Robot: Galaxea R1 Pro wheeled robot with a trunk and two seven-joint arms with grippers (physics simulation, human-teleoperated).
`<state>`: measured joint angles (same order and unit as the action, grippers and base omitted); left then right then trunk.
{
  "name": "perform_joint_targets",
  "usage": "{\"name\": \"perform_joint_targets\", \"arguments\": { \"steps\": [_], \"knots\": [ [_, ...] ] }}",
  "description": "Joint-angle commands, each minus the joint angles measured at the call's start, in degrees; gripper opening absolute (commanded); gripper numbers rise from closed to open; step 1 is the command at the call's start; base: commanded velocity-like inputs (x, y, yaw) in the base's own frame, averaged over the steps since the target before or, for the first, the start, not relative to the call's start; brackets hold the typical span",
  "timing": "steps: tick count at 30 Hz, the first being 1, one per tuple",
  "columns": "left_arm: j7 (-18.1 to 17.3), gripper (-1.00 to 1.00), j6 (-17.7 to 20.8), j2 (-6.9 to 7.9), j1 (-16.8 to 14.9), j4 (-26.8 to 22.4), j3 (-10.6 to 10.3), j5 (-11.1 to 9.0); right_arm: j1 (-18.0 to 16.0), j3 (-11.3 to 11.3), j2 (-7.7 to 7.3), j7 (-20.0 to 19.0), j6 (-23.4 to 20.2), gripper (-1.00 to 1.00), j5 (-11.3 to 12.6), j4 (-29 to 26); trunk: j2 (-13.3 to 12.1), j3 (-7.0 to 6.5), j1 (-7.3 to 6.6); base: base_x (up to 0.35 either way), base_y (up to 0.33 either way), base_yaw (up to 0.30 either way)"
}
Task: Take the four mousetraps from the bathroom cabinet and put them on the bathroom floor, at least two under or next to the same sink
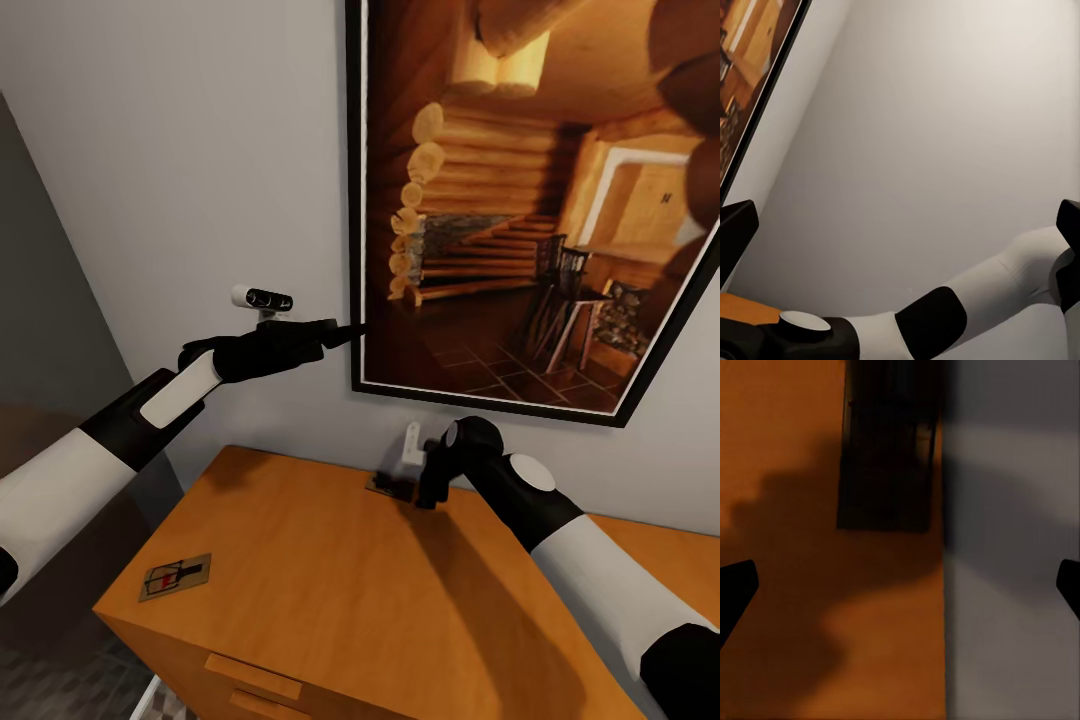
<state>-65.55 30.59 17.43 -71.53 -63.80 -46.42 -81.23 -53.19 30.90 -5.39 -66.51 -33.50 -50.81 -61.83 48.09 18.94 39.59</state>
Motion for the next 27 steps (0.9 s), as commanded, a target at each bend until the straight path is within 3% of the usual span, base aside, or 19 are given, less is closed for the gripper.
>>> {"name": "perform_joint_targets", "arguments": {
  "steps": [1,11,27],
  "knots": [
    [-0.02,1.0,0.53,0.06,-0.1,0.0,-0.22,-0.6,-0.07,0.24,-0.03,-0.84,-0.45,1.0,-0.2,-0.14,0.07,0.08,0.01,0.0,0.0,0.0],
    [-0.02,1.0,0.53,0.06,-0.1,0.0,-0.24,-0.6,-0.07,0.45,-0.03,-6.98,-0.5,1.0,-0.17,-1.63,0.07,0.08,0.01,0.0,0.0,0.0],
    [-0.02,1.0,0.56,0.06,-0.1,-0.02,-0.25,-0.6,-0.07,0.26,-0.06,-8.04,-0.6,1.0,-0.16,-3.25,0.07,0.08,0.01,0.0,0.0,0.0]
  ]
}}
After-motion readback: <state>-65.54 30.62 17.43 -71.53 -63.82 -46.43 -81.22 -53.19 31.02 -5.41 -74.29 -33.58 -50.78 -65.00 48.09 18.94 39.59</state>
